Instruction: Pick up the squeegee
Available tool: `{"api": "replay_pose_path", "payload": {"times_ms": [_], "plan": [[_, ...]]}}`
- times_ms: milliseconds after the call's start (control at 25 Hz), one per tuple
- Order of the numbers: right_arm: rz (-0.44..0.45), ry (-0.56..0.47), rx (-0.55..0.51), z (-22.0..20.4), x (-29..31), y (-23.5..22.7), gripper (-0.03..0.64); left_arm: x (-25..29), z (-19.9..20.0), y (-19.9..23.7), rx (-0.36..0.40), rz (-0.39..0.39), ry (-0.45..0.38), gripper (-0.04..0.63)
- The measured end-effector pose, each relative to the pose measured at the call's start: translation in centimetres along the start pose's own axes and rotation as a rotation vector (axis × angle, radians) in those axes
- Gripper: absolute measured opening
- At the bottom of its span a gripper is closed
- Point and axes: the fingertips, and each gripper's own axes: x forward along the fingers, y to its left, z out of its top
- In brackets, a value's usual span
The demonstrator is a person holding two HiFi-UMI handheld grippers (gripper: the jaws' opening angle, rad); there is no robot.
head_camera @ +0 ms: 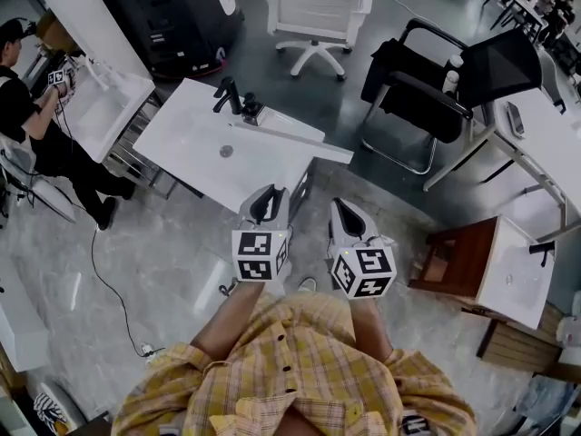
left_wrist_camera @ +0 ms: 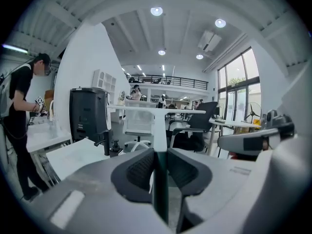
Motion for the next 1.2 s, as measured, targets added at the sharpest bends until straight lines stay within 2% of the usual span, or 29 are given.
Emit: {"api": "replay_pose_path", "payload": {"times_ms": [280,640,1200], "plan": [[-0.002,-0.033,-0.023,0.8,-1.0,0.7,-0.002,-1.9,1.1,-0.8,0.004,-0.019,-0.076,0.091],[-0.009,-0.058,-0.039,1.4,-1.9,0.8,-0.002,-3.5,2.0,-1.0,0.012,-0.01,-0.129,0.091],[-0.016,-0.08,-0.056,2.0,-2.4,1.1,-0.002,-4.1,2.5,-1.0,0.022,-0.001,-0.147,0.091]]}}
